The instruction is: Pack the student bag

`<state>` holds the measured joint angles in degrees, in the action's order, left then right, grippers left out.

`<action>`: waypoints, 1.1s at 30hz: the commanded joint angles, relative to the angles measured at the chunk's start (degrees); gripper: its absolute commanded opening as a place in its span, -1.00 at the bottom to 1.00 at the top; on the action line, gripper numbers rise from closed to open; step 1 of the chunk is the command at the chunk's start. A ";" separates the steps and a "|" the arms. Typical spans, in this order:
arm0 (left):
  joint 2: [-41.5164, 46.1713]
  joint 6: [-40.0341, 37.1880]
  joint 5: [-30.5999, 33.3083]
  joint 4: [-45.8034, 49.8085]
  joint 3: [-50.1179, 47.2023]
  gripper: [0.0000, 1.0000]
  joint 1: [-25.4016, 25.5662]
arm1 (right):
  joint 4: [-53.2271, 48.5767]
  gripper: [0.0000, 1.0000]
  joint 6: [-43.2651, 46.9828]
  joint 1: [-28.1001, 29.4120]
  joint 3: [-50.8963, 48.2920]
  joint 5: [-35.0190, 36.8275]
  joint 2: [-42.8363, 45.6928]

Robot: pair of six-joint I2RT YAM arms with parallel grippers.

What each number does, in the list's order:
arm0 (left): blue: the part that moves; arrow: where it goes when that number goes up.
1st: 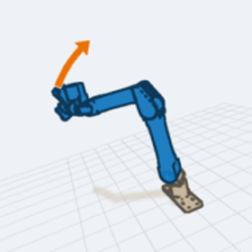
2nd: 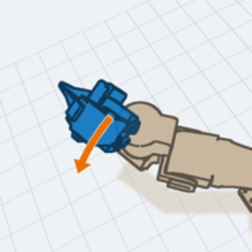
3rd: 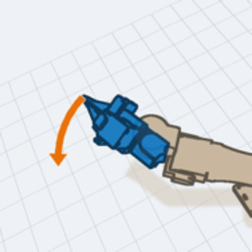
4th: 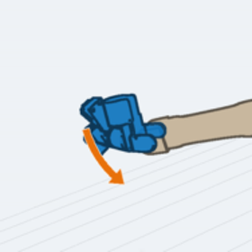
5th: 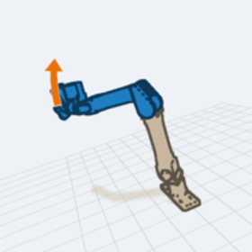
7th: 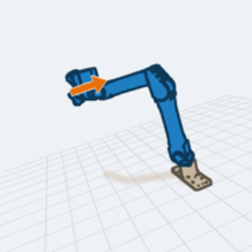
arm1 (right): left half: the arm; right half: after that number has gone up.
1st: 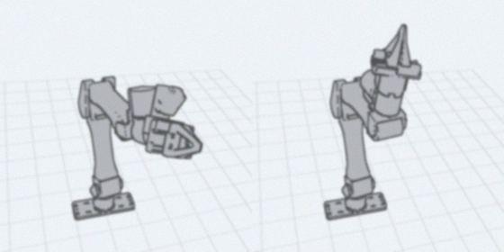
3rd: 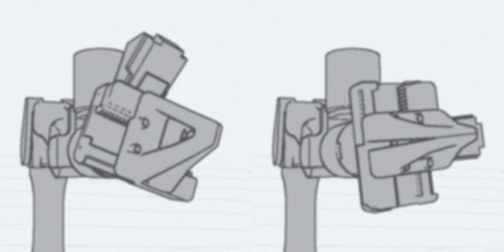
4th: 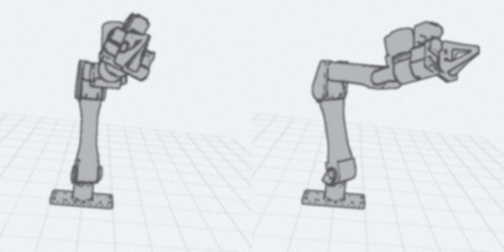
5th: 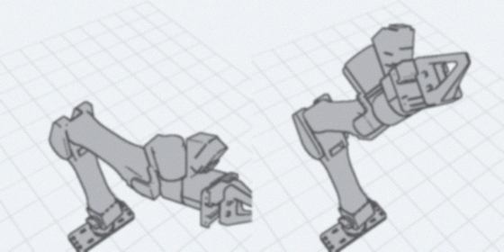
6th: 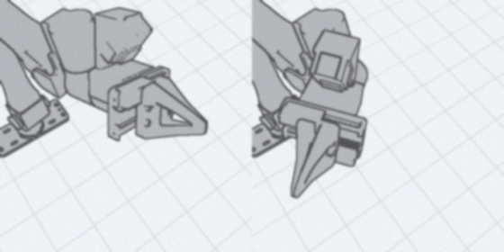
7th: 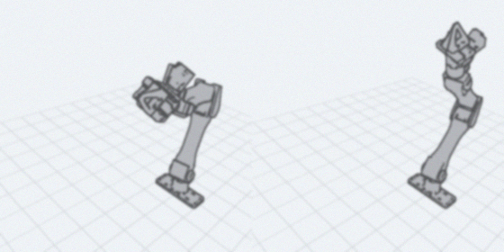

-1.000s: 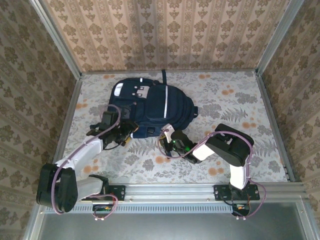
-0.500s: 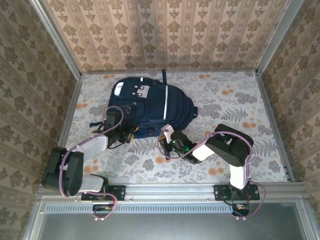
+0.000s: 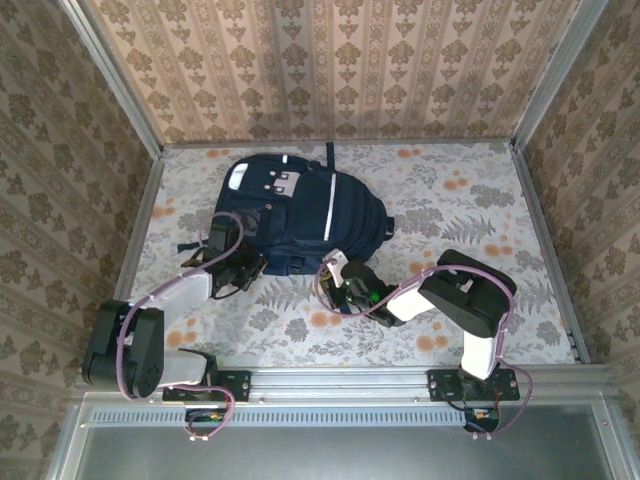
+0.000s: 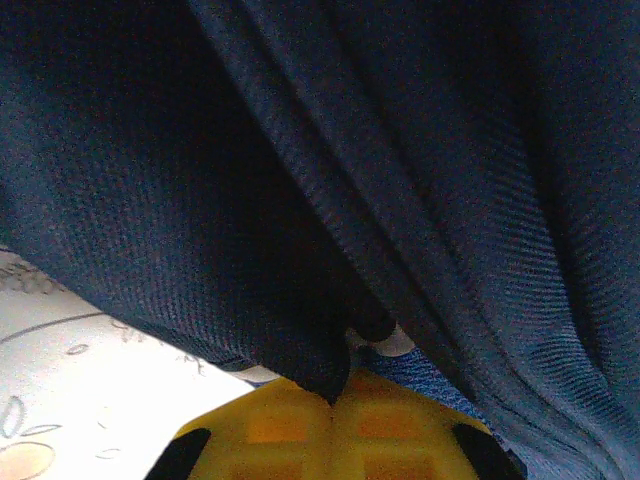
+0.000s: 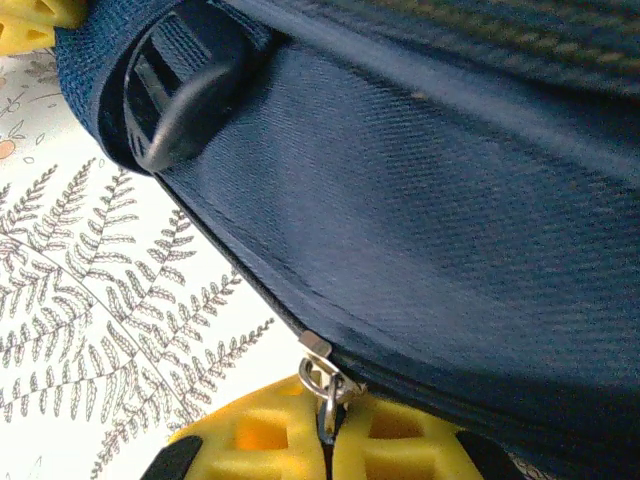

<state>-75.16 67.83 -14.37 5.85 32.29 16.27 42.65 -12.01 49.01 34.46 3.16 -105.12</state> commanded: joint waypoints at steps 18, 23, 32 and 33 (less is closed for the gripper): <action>-4.83 -10.62 7.12 11.10 8.73 -1.00 -8.46 | -17.37 -1.00 6.58 -4.28 -2.11 1.15 10.06; -7.26 -15.25 6.72 13.00 14.35 -1.00 -8.81 | -18.57 -1.00 6.18 -6.18 -1.77 -3.11 9.97; 0.12 -16.07 6.88 18.12 15.40 -0.08 -5.73 | -13.02 -1.00 -2.30 -4.16 1.56 -8.33 4.49; 2.18 -14.15 6.18 17.35 13.52 -0.02 -4.64 | -12.42 -1.00 -3.11 -3.70 2.11 -8.35 3.87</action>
<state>-78.46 51.79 -8.97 22.83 47.75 9.43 29.43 -10.72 44.21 35.03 -3.33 -98.98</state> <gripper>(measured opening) 0.475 0.077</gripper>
